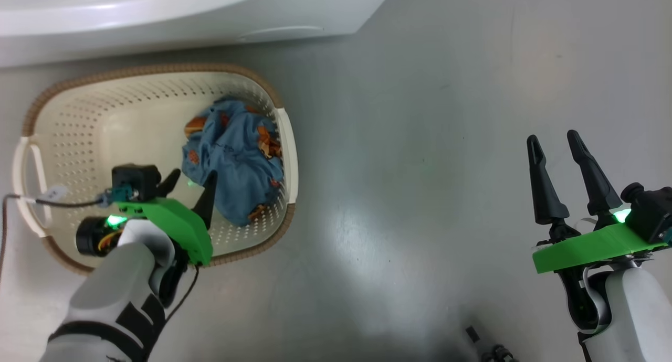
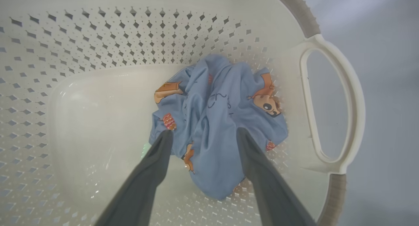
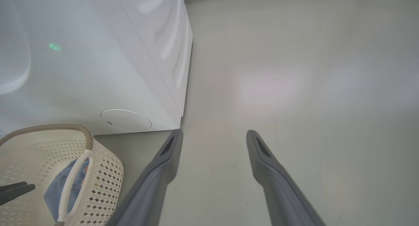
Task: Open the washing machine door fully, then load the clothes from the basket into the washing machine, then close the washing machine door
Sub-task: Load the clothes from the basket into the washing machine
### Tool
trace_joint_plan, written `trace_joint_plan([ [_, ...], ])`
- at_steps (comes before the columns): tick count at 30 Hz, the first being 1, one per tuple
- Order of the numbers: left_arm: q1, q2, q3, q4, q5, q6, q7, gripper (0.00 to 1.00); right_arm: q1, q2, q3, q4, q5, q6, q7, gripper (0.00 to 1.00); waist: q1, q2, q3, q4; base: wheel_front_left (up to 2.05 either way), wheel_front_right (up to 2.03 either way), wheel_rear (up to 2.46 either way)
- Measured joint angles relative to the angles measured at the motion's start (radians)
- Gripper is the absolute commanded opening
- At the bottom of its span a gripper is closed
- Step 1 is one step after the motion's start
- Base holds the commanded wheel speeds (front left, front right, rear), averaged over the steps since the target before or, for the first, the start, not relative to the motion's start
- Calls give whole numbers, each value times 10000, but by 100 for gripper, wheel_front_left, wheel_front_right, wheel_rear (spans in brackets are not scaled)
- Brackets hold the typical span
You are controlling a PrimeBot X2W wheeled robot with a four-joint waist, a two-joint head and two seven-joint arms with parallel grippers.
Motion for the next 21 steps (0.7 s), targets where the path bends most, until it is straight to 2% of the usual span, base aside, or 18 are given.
trace_joint_plan([
  [7,-618,117,-1152,61,-909,0,0,100,-165,0,48,-58,-4,0,0,100,1,0,645,-68,0,0,0],
  [21,-1513,456,-2759,132,-2351,0,0,100,-593,4,265,-268,-65,0,0,100,0,0,1372,-200,0,0,0],
])
